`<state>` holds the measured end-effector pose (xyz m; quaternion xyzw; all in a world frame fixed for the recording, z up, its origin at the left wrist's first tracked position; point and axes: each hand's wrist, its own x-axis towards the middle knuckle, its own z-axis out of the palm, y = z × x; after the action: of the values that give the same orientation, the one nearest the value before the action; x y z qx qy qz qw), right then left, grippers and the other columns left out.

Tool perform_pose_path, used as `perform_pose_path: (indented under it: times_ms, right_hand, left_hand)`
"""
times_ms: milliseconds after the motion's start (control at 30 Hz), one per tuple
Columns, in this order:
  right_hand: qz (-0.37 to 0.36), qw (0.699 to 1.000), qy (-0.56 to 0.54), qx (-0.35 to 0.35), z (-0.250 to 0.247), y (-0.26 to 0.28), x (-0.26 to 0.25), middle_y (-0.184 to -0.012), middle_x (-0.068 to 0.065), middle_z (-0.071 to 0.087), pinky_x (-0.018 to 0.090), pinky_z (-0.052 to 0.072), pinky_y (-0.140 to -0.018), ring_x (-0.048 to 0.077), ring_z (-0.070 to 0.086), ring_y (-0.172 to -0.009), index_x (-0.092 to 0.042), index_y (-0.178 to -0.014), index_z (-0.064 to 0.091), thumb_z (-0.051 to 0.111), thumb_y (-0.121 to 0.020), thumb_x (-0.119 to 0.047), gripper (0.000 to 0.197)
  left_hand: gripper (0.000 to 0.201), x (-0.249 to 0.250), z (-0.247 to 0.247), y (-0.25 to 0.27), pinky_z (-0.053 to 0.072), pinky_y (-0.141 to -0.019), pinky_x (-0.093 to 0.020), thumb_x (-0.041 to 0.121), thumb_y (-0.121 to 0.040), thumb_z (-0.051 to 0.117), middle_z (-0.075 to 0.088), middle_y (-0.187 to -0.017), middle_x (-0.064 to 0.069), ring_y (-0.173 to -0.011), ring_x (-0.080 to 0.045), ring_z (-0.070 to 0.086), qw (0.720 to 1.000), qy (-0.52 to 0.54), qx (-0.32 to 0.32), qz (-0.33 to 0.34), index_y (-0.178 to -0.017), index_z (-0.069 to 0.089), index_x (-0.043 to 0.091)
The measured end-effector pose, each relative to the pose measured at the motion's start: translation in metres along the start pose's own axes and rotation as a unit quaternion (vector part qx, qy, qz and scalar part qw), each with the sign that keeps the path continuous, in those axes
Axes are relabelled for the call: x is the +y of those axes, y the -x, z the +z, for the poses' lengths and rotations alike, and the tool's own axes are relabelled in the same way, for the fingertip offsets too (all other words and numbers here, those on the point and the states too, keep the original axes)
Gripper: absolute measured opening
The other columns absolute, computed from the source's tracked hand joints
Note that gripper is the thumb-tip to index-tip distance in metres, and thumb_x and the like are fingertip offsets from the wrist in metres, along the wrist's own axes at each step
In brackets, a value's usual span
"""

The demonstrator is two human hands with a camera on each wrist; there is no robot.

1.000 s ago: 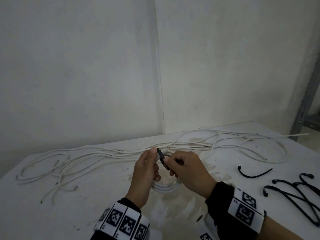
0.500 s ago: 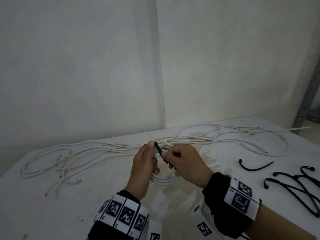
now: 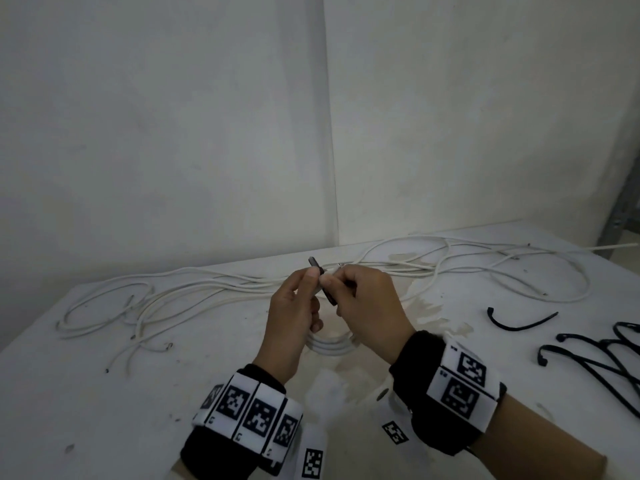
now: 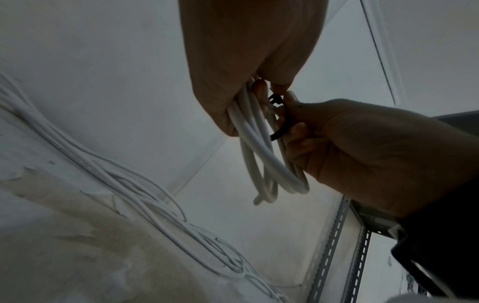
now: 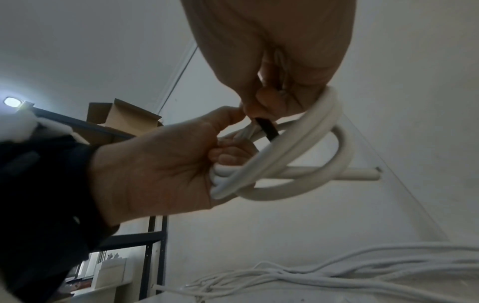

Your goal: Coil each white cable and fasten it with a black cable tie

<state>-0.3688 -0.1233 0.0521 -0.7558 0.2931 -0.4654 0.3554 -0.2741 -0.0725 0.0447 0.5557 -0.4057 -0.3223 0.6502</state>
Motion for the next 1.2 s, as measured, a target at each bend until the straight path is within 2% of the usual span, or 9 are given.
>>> perform_pose_path:
  times_ms: [167,233,300,467,600,800,1000,1100,1200]
  right_hand:
    - [-0.013,0.997,-0.077,0.016,-0.003,0.002,-0.011,-0.065,0.000,0.061,0.007,0.036,-0.045,0.007,0.052,-0.049,-0.018,-0.073,0.064,0.069,-0.081,-0.016,0.010]
    - [-0.046,0.996,-0.051,0.057,-0.010,-0.002,-0.012,-0.071,-0.007,0.058,0.006,0.037,-0.051,0.002,0.051,-0.055,-0.017,-0.081,0.065,0.068,-0.081,-0.017,0.004]
    - [-0.050,0.998,-0.021,0.024,-0.015,-0.010,-0.012,-0.078,-0.011,0.053,0.007,0.038,-0.061,-0.007,0.050,-0.064,-0.019,-0.086,0.066,0.063,-0.086,-0.018,0.003]
    - [-0.031,0.992,-0.010,-0.125,-0.019,-0.017,-0.013,-0.074,-0.012,0.062,0.017,0.042,-0.075,0.010,0.058,-0.080,-0.033,-0.066,0.061,0.057,-0.090,-0.015,0.030]
    - [-0.028,0.994,0.026,-0.104,-0.022,-0.018,-0.012,-0.070,-0.010,0.058,0.008,0.038,-0.068,0.002,0.052,-0.073,-0.017,-0.070,0.063,0.055,-0.090,-0.013,0.022]
    - [-0.015,0.999,-0.049,0.010,-0.031,-0.030,-0.016,-0.065,-0.010,0.058,0.011,0.042,-0.063,-0.002,0.052,-0.060,-0.017,-0.069,0.059,0.054,-0.090,-0.008,0.024]
    - [0.029,0.993,-0.050,-0.100,-0.026,-0.018,-0.009,-0.058,-0.003,0.051,0.010,0.036,-0.054,-0.001,0.043,-0.049,-0.014,-0.060,0.054,0.060,-0.088,-0.017,0.029]
    - [0.013,0.996,-0.051,-0.074,-0.029,-0.019,-0.010,-0.057,-0.001,0.052,0.012,0.036,-0.054,0.000,0.044,-0.049,-0.013,-0.059,0.053,0.059,-0.088,-0.014,0.030]
    - [0.015,0.998,-0.028,-0.054,-0.032,-0.020,-0.008,-0.062,0.013,0.059,0.026,0.041,-0.060,0.014,0.050,-0.059,-0.002,-0.066,0.057,0.059,-0.088,-0.015,0.026]
  left_hand:
    - [0.024,0.004,-0.014,-0.003,0.034,-0.043,-0.018,0.026,-0.094,0.048,0.042,-0.053,0.008,-0.046,-0.004,0.035,0.999,0.016,0.028,0.005,-0.094,0.068,0.012]
    - [0.023,0.005,-0.018,-0.002,0.033,-0.042,-0.018,0.025,-0.094,0.049,0.036,-0.048,0.010,-0.044,-0.005,0.033,0.999,0.019,0.027,-0.001,-0.092,0.069,0.014]
    - [0.022,0.005,-0.019,0.000,0.033,-0.042,-0.018,0.025,-0.093,0.051,0.032,-0.044,0.012,-0.042,-0.005,0.030,1.000,0.008,0.008,-0.004,-0.090,0.069,0.014]
    - [0.022,0.007,-0.015,0.005,0.032,-0.044,-0.020,0.023,-0.093,0.050,0.039,-0.038,0.013,-0.040,-0.004,0.031,0.999,-0.031,-0.031,-0.007,-0.093,0.070,0.011]
    - [0.021,0.010,-0.009,0.004,0.029,-0.044,-0.022,0.018,-0.093,0.050,0.036,-0.038,0.012,-0.039,-0.004,0.030,0.998,-0.044,-0.034,-0.016,-0.085,0.070,0.014]
    - [0.017,0.010,-0.001,0.005,0.029,-0.043,-0.021,0.017,-0.091,0.053,0.041,-0.037,0.012,-0.037,-0.003,0.031,0.997,-0.063,-0.047,-0.018,-0.083,0.068,0.016]
    - [0.021,0.006,-0.004,0.009,0.028,-0.045,-0.022,0.028,-0.090,0.054,0.032,-0.044,0.010,-0.041,-0.007,0.028,0.998,-0.040,-0.045,-0.013,-0.080,0.069,0.019]
    - [0.023,0.009,-0.001,0.008,0.028,-0.044,-0.021,0.032,-0.089,0.055,0.030,-0.043,0.011,-0.041,-0.006,0.028,0.998,-0.037,-0.048,-0.007,-0.074,0.068,0.022]
    - [0.021,0.010,0.003,0.009,0.029,-0.044,-0.021,0.028,-0.090,0.055,0.036,-0.040,0.012,-0.040,-0.004,0.031,0.996,-0.061,-0.061,-0.011,-0.076,0.068,0.018]
